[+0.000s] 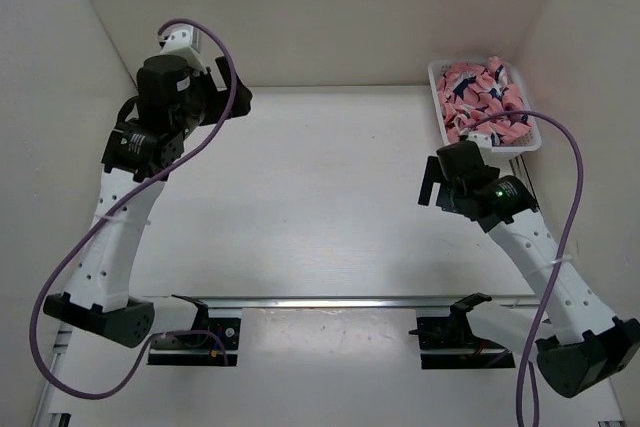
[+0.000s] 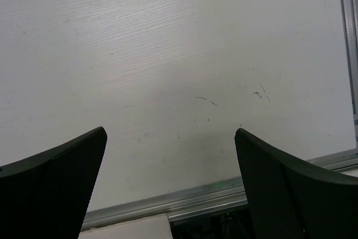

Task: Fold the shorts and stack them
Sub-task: Grab the shorts from the pile

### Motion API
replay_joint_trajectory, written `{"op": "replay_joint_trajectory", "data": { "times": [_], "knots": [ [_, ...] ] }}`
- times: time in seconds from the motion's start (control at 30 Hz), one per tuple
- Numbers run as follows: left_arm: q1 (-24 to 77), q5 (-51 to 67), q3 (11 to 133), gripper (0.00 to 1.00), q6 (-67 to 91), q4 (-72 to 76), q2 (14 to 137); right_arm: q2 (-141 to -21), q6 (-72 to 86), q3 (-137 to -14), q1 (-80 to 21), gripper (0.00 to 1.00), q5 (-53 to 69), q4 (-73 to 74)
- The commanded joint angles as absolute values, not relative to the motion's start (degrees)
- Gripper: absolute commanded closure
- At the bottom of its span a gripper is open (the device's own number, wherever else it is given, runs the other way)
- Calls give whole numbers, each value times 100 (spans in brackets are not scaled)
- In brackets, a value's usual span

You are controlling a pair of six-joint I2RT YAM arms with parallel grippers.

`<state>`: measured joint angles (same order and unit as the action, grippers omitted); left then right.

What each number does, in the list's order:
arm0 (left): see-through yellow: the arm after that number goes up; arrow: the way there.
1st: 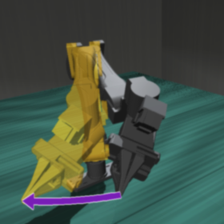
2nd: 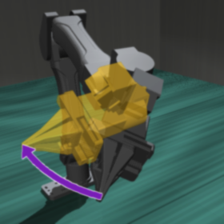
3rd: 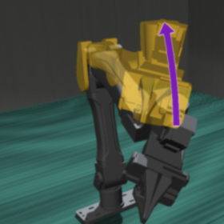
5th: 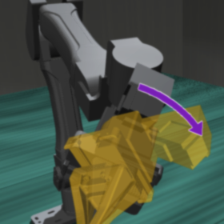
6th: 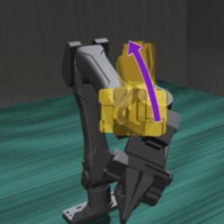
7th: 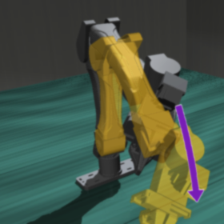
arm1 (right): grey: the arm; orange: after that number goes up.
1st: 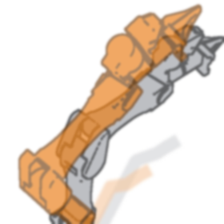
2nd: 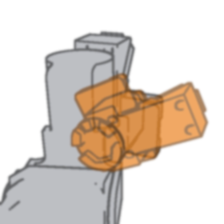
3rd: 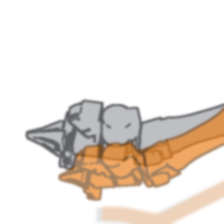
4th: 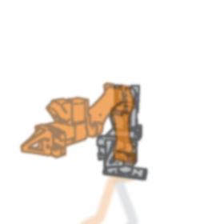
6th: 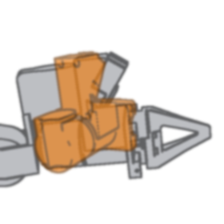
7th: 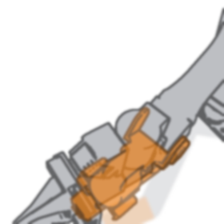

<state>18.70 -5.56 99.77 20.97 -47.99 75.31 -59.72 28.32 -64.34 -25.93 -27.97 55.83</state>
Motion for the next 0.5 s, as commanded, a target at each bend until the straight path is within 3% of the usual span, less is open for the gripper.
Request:
{"op": "replay_joint_trajectory", "data": {
  "times": [0.0,0.1,0.23,0.37,0.43,0.47],
  "knots": [
    [1889,-999,10169,1,2030,-4737,7470,-5643,2883,-6460,-2575,0,-2961,5248],
    [1724,-872,10274,1,2188,-4737,7602,-5800,2769,-6635,-2470,0,-3128,5124],
    [1591,8,10144,1,2048,-4737,7603,-6746,2506,-7267,-1822,8,-3190,4983],
    [1591,246,9765,1,2048,-4737,7550,-7715,2435,-8225,-846,12,-2367,4905],
    [1591,141,9642,1,2048,-4737,7550,-8295,2435,-8778,-309,10,-1822,4852],
    [1591,141,9589,1,2048,-4737,7550,-8532,2435,-9006,-203,3,-1506,4799]
  ]
}}
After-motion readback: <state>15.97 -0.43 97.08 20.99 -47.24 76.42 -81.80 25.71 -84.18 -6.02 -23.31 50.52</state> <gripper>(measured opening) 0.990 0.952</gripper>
